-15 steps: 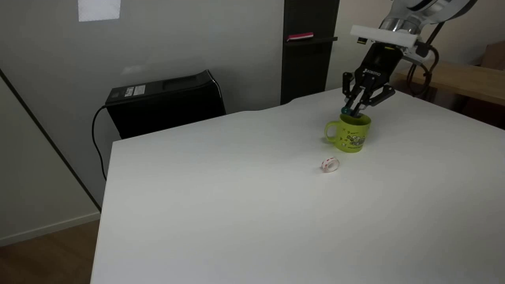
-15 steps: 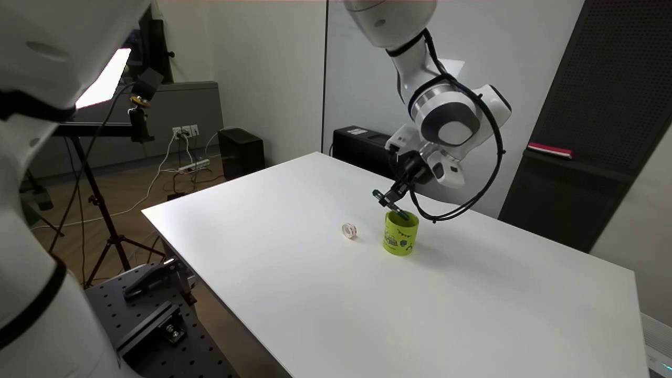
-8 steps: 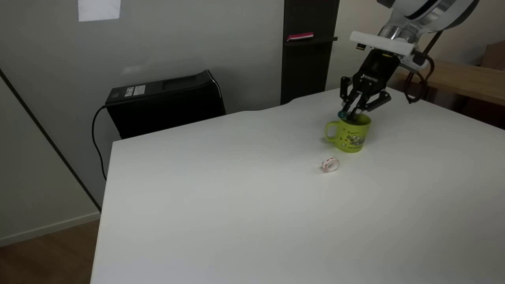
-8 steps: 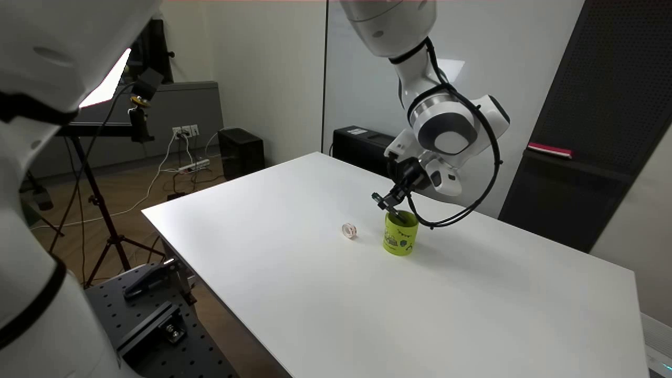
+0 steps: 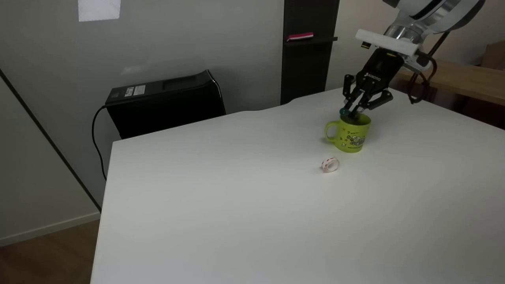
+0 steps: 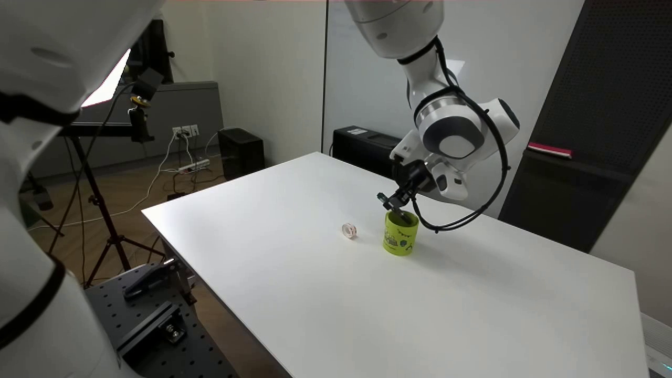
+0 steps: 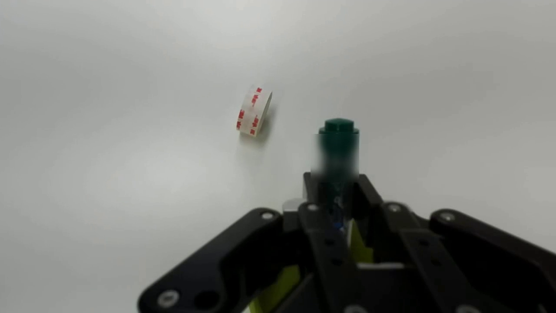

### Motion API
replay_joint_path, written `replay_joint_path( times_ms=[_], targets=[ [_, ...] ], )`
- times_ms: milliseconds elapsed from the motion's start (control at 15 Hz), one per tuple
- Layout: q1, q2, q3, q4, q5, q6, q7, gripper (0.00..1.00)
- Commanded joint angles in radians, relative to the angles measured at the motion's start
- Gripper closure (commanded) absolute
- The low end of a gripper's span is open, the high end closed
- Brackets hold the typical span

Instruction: Put the marker in the cup

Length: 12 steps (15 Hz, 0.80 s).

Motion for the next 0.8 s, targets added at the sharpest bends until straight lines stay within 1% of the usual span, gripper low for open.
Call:
replay_joint_path(
  times_ms=[0, 400, 733],
  targets=[
    [-0.021, 0.001, 0.005, 0.002, 0.057, -0.006, -0.028, 0.94],
    [-0.041, 0.011, 0.002, -0.01, 0.156, -0.007, -0.063, 0.94],
    [-0.038, 0.013, -0.008, -0.025, 0.209, -0.005, -0.091, 0.94]
  ],
)
